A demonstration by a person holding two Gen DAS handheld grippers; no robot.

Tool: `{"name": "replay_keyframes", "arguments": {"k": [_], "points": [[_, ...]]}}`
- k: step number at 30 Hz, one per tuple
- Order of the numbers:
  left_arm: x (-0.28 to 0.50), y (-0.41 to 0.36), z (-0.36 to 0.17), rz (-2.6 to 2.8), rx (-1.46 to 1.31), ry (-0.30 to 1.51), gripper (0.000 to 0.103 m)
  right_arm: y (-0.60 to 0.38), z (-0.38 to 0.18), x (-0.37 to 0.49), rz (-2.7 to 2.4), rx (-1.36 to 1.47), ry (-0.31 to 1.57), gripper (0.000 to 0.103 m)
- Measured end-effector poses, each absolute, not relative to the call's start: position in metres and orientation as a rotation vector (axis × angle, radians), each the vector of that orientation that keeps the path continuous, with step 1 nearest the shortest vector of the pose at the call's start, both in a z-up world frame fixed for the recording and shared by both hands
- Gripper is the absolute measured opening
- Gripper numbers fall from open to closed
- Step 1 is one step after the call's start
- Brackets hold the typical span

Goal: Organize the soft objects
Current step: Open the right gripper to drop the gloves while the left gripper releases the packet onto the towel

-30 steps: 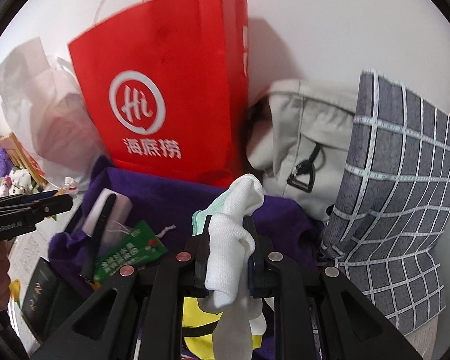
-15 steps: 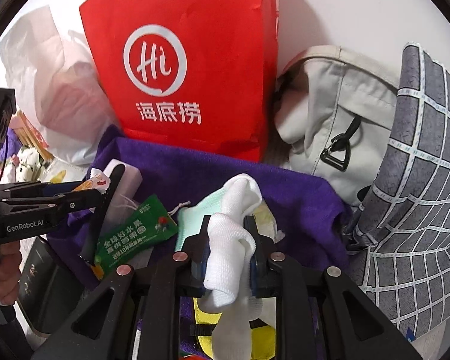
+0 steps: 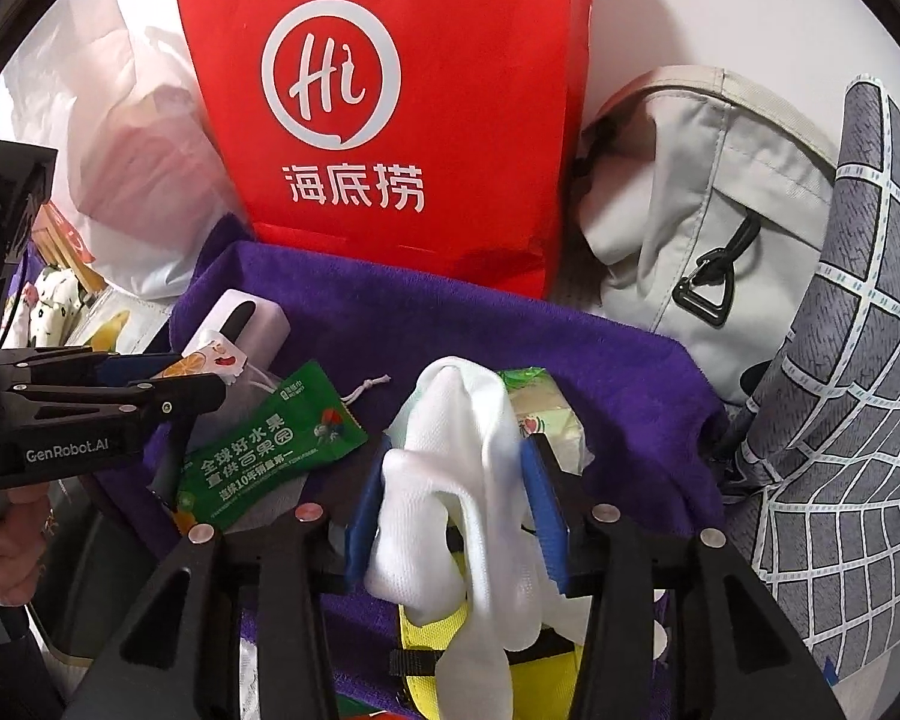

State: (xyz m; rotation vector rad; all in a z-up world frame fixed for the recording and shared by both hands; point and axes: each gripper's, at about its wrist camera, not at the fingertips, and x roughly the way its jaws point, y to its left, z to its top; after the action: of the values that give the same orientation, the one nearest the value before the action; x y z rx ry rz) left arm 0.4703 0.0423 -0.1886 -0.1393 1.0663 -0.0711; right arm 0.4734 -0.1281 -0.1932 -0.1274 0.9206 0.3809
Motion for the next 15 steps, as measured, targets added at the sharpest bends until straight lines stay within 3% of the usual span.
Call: {"name": "replay_keyframes", "arguments": {"k": [7, 15], "points": [[0.472, 0.041, -0.188, -0.073, -0.137, 1.072, 0.044, -0.129, -0.18, 0.468, 0.379, -0.127, 0.858, 0.069], [0.472, 0.04, -0.18, -0.075, -0.136, 1.059, 0.051, -0.137, -0.171, 0.465, 0.347, -0.114, 0.833, 0.075]]}}
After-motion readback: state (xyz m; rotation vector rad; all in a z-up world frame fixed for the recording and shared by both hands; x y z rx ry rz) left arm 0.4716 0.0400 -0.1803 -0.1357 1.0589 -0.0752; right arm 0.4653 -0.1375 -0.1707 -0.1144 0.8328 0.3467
